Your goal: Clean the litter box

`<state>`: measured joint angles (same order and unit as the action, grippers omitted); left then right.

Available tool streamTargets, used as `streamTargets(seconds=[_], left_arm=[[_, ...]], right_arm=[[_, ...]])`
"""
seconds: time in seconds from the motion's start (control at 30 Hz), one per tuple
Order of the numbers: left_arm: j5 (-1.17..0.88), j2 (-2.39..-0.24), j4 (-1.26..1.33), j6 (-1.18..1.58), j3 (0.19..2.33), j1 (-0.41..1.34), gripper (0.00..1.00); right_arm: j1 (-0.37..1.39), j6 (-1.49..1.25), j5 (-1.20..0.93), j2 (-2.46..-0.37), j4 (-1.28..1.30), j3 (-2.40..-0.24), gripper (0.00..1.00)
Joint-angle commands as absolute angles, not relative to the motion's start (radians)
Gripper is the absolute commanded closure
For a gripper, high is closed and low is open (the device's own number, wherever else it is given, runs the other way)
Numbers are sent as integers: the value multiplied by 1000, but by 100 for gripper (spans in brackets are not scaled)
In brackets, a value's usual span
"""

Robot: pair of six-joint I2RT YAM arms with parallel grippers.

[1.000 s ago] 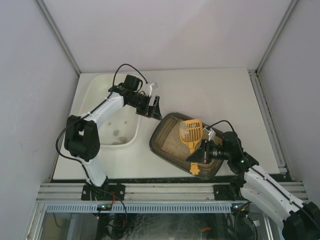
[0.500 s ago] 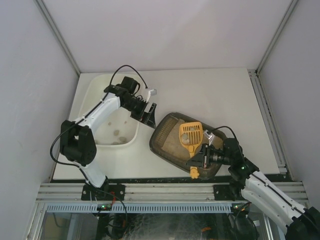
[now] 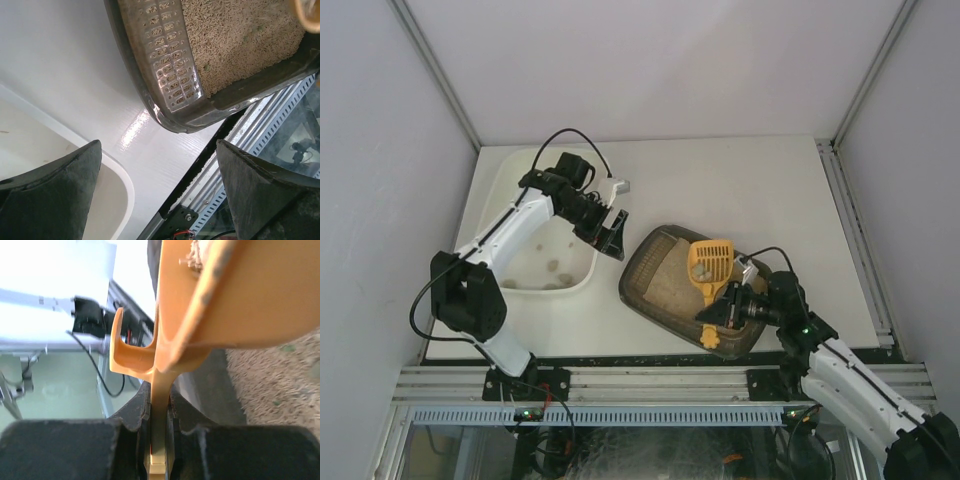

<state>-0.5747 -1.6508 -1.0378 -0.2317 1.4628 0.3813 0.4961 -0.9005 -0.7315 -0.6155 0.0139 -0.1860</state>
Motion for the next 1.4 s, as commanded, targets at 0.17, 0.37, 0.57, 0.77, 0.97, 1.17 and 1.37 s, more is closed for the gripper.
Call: streamTargets(seconds=[0.17, 0.37, 0.57, 0.77, 0.97, 1.17, 1.37], left_arm=[[-556, -1598, -1024, -252, 1449, 384, 0], [-553, -1601, -1022, -252, 1447, 385, 0], [-556, -1604, -1023, -252, 1444, 385, 0], [-561, -1603, -1027, -258, 1442, 385, 0], [-566, -1597, -1033, -269, 1440, 385, 0], [-573, -1593, -1041, -272, 1444, 382, 0], [-620, -1604, -1064, -286, 1461, 364, 0]], right_arm=[[422, -872, -751, -565, 50, -198, 100], [548, -884, -701, -592, 38, -237, 100], [631, -902, -649, -628, 15, -260, 100], [491, -942, -725, -602, -25, -210, 100], [513, -918, -749, -623, -5, -241, 100], [547, -925, -736, -627, -2, -250, 100], [526, -942, -745, -613, -8, -267, 100]])
